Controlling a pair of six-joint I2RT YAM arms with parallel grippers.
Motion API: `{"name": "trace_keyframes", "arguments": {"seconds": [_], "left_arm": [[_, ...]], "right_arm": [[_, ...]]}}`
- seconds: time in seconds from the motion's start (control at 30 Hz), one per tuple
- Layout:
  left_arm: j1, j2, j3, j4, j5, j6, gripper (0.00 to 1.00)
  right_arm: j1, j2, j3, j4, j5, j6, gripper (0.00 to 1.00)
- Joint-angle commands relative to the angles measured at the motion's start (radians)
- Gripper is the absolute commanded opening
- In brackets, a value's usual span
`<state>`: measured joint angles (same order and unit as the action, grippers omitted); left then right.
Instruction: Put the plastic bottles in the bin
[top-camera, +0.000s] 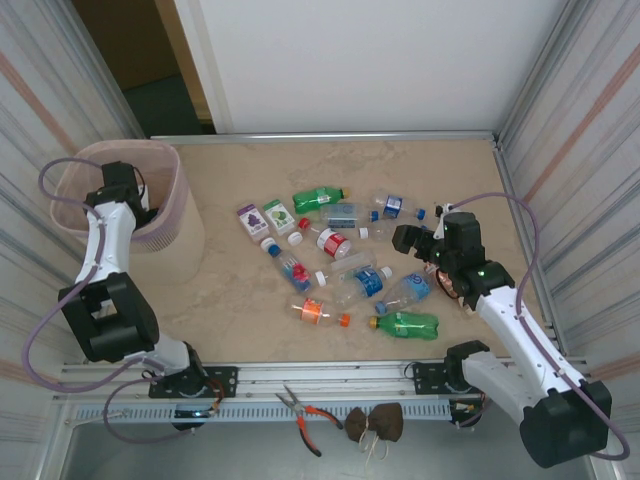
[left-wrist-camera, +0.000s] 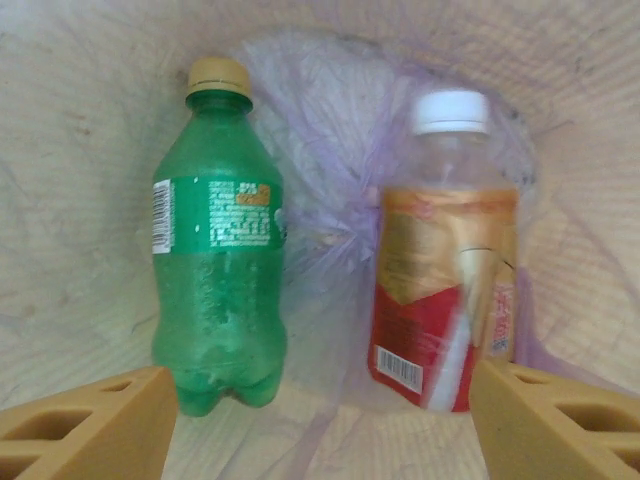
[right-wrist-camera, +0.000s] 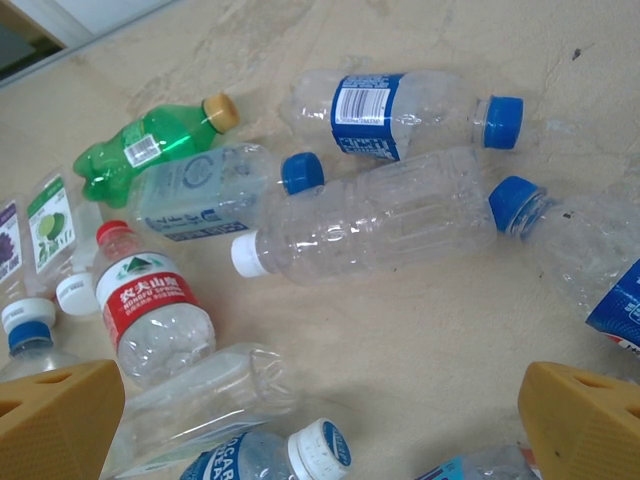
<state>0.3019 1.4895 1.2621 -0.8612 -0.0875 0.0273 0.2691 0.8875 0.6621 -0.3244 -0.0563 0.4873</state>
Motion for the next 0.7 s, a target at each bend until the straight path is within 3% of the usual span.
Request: {"name": "trace_keyframes", "arguments": {"seconds": [0.0,0.33,0.67], "left_arm": [[0.017,-0.013,-0.038,0.053,0.062,-0.015,0.77],[0.018,-0.121,0.03,0.043,0.045,0.01,0.75],[0.013,-0.2,0.2,-0.031,0.183,-0.05,0.7]], "right_arm": [[0.008,-0.02,0.038,-0.025,0.009,-0.009,1.0],[0.008,-0.016,0.059,-0.03,0.013,-0.015,1.0],[0.006,-0.022,0.08,-0.037,0.02,-0.036,1.0]]}}
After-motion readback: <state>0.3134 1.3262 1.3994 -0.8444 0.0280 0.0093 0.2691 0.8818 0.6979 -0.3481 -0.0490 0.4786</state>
